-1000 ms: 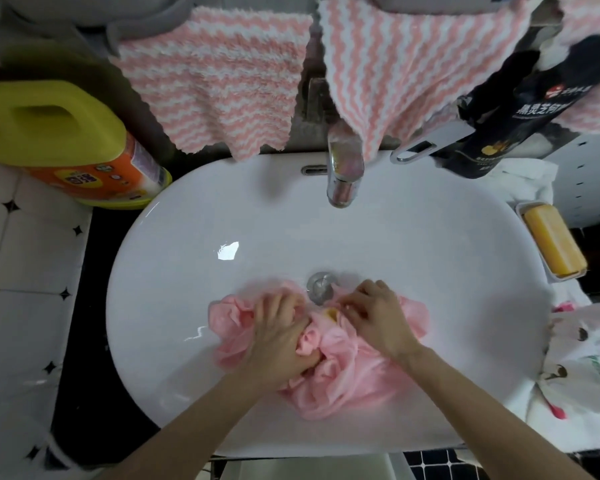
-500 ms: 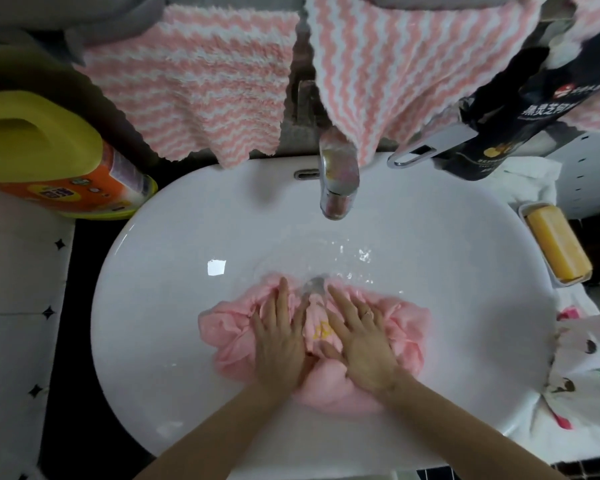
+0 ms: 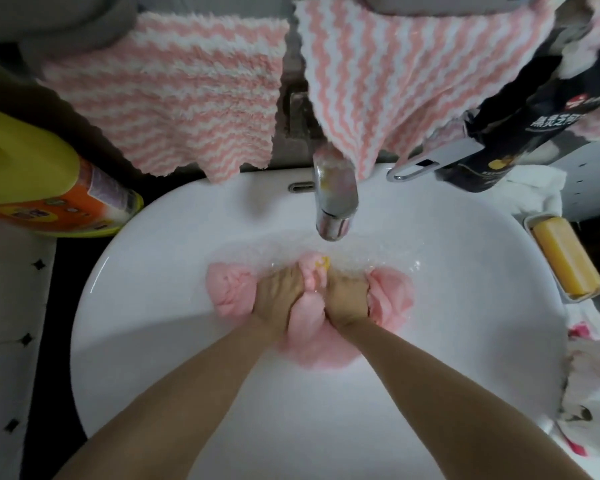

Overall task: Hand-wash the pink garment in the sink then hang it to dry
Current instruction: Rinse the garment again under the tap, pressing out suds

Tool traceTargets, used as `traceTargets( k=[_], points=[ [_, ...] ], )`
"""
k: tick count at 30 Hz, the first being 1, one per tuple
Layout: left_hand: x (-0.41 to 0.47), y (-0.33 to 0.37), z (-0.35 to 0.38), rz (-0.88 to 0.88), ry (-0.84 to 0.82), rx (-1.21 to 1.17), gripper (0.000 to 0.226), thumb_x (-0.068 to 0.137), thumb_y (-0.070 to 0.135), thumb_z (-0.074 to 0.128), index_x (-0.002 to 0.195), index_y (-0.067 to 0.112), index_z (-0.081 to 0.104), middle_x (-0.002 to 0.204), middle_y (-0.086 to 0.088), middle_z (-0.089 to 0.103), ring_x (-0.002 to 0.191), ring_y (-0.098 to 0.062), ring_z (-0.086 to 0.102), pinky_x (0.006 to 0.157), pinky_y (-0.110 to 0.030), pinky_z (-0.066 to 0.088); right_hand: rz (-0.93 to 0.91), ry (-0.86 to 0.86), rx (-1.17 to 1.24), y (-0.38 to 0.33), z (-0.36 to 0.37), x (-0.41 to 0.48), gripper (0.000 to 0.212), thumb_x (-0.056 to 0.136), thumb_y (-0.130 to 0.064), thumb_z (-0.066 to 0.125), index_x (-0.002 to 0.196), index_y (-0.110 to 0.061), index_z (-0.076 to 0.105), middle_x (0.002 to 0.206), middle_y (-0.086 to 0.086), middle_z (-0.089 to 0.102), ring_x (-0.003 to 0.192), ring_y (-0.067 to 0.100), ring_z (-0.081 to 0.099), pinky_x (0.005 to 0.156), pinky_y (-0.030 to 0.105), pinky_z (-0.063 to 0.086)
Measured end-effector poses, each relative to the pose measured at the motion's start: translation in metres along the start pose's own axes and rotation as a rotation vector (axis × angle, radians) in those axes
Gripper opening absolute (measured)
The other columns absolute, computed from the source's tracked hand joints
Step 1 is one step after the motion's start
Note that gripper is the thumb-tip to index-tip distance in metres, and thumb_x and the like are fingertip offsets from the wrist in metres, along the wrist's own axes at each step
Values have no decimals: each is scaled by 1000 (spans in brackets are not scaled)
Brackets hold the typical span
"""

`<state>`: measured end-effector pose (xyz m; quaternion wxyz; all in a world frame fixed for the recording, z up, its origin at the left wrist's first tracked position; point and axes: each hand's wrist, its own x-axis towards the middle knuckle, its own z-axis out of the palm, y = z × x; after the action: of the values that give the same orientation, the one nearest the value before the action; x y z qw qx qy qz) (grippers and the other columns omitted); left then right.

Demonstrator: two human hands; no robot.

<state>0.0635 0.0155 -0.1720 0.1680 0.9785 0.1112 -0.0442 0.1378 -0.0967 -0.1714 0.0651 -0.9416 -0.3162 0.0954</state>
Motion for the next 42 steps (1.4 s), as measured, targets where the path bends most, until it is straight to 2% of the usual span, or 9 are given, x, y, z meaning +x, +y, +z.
traceTargets(
  k=[3,9,14,18,29,33,37,40,42],
  points=[
    [19,9,-40,-308,-126,-385,6,87,33,60,89,27,62,90,4,69,87,-19,65,69,-28,44,156,-138,204,3,-17,17,18,94,-23,50,103,-15,63,95,12,70,92,32,66,73,33,46],
    [-26,11,-86,-222,106,-894,47,87,44,61,124,36,34,111,31,48,87,18,53,73,-2,39,124,-80,802,26,-83,-27,29,74,-58,53,72,-29,50,79,-4,55,77,18,53,74,37,44],
    [-70,2,-40,-85,53,-240,87,66,80,46,140,37,29,143,-6,33,131,-25,37,103,-50,35,-28,65,496,25,-70,-78,59,74,-70,52,106,-22,62,116,5,55,110,21,51,98,47,44],
    [-83,25,6,-73,-16,-22,87,67,62,48,144,25,31,152,-13,27,134,-33,34,98,-64,34,-131,-112,245,17,-15,-86,78,76,-78,42,146,-47,25,161,3,6,144,38,11,111,57,11],
    [-25,9,19,-84,141,90,38,71,28,44,106,14,49,93,-6,60,83,-26,54,57,-34,46,-200,73,179,17,14,-23,43,82,-52,41,108,-19,51,95,13,64,63,32,59,63,37,54],
    [14,3,-15,-232,-103,-93,7,85,22,51,85,19,58,85,-9,69,79,-28,67,64,-33,49,-17,-37,201,-1,-16,15,50,98,-40,34,89,-6,70,83,18,69,75,34,66,71,36,51],
    [25,1,-56,-349,-171,-493,40,84,45,59,118,29,48,114,3,62,103,-19,59,87,-34,47,365,-146,746,6,-52,25,51,91,-56,45,92,-11,69,89,12,71,87,29,65,77,37,50],
    [-8,8,-94,-204,34,-807,70,71,69,57,131,48,28,119,18,57,106,-9,57,94,-28,44,251,-49,875,24,-85,-6,36,82,-54,61,80,-19,69,82,-5,67,81,16,62,76,36,49],
    [-31,8,-87,-104,173,-548,81,71,82,45,137,38,29,112,8,62,100,-15,60,89,-35,48,124,80,753,31,-95,-35,39,78,-61,56,84,-25,70,88,-10,68,85,12,62,80,33,48]
  ],
)
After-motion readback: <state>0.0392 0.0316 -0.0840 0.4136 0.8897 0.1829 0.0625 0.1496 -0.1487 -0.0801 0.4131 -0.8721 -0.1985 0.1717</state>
